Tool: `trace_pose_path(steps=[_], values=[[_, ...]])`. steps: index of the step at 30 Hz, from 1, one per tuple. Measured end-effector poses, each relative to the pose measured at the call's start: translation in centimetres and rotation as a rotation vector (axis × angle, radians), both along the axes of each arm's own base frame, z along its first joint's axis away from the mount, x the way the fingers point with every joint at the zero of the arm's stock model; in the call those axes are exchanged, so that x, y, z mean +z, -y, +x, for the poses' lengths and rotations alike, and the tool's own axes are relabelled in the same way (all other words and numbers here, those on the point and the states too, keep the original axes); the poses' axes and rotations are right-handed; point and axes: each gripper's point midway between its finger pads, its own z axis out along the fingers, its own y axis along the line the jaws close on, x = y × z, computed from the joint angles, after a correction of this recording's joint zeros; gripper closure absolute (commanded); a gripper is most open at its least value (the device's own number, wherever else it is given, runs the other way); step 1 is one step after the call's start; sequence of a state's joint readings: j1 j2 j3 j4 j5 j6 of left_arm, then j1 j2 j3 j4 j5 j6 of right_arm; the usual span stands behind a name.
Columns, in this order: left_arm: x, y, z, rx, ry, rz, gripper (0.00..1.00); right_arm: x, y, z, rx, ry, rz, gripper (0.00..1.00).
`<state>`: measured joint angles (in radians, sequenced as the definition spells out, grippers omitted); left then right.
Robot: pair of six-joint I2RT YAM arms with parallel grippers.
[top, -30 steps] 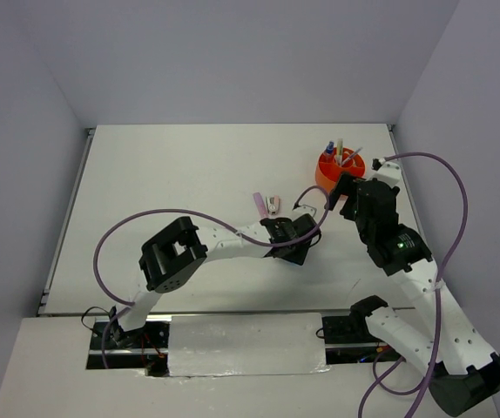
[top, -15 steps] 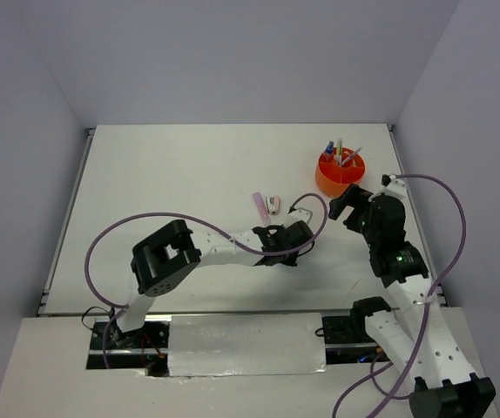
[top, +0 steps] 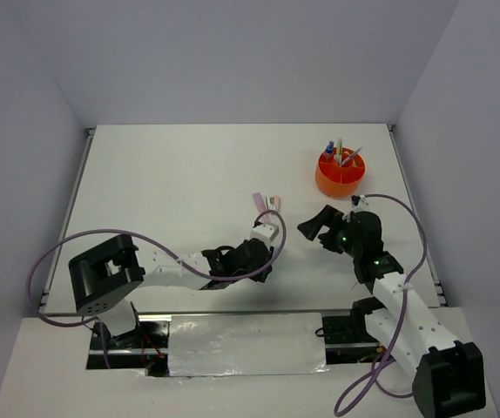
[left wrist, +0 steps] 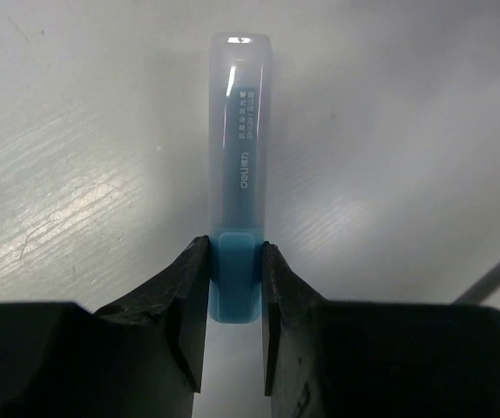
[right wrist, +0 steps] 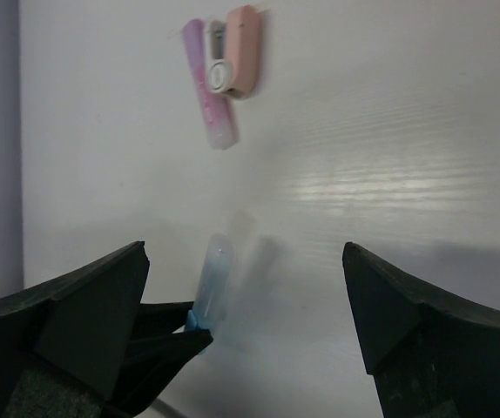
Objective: Sort the stationery into containers
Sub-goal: Pick up the pen from the center of the board, then place the pen in the storage box.
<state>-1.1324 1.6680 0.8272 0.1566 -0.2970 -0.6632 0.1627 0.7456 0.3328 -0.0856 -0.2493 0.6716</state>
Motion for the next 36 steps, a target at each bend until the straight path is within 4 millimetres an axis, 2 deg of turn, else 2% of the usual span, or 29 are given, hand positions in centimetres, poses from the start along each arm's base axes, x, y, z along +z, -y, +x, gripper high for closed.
trace_pose_path(steps=[3, 7, 11, 12, 13, 14, 15, 16, 17, 18, 19, 21, 24, 26, 29, 32, 34, 36], values=[[1.9, 0.4, -0.3, -0.028, 0.041, -0.078, 1.00, 0.6, -2.6, -0.2, 0.078, 0.020, 0.050, 0.02], [4.9, 2.0, -0.2, -0.063, 0.103, -0.173, 1.00, 0.0, -5.6, -1.1, 0.160, -0.002, 0.070, 0.06], [6.9, 2.7, -0.5, -0.091, 0.144, -0.237, 1.00, -0.9, -7.3, -1.6, 0.199, -0.039, 0.081, 0.30], [7.2, 2.8, -0.5, -0.095, 0.150, -0.248, 1.00, -1.1, -7.5, -1.5, 0.196, -0.045, 0.085, 0.43], [7.4, 2.7, -0.6, -0.099, 0.157, -0.253, 1.00, -1.1, -7.7, -1.5, 0.196, -0.047, 0.089, 0.50], [7.4, 2.7, -0.7, -0.105, 0.162, -0.252, 1.00, -1.0, -7.9, -1.5, 0.197, -0.047, 0.099, 0.72], [7.4, 2.6, -0.7, -0.107, 0.163, -0.249, 0.96, -0.8, -8.1, -1.4, 0.202, -0.042, 0.107, 0.80], [7.3, 2.6, -0.7, -0.109, 0.159, -0.247, 0.90, -0.4, -8.6, -1.5, 0.207, -0.037, 0.130, 0.88], [7.2, 2.5, -0.7, -0.107, 0.160, -0.243, 0.61, 0.3, -9.1, -1.5, 0.219, -0.020, 0.155, 1.00], [7.1, 2.4, -0.7, -0.105, 0.163, -0.239, 0.46, 0.6, -9.3, -1.5, 0.228, -0.006, 0.154, 1.00], [7.2, 2.4, -0.6, -0.101, 0.170, -0.236, 0.19, 0.8, -9.4, -1.5, 0.229, 0.000, 0.160, 1.00], [7.1, 2.2, -0.4, -0.092, 0.176, -0.225, 0.01, 0.8, -9.3, -1.4, 0.224, 0.005, 0.154, 1.00], [7.1, 1.6, -0.3, -0.070, 0.175, -0.208, 0.01, 1.2, -8.8, -0.8, 0.212, 0.027, 0.131, 1.00], [7.7, 0.9, -0.3, -0.054, 0.177, -0.198, 0.01, 2.5, -7.6, 1.0, 0.168, 0.066, 0.091, 1.00], [9.2, -0.8, -0.2, 0.002, 0.178, -0.190, 0.01, 6.9, -4.8, 5.3, 0.063, 0.207, -0.008, 1.00], [10.5, -2.7, -0.1, 0.060, 0.163, -0.179, 0.01, 12.7, -1.5, 9.8, -0.051, 0.416, -0.152, 1.00], [10.8, -3.9, -0.2, 0.076, 0.154, -0.162, 0.01, 15.7, -0.5, 11.8, -0.075, 0.550, -0.245, 1.00], [11.0, -4.9, -0.3, 0.084, 0.150, -0.146, 0.01, 17.1, -0.1, 13.3, -0.069, 0.637, -0.342, 1.00]])
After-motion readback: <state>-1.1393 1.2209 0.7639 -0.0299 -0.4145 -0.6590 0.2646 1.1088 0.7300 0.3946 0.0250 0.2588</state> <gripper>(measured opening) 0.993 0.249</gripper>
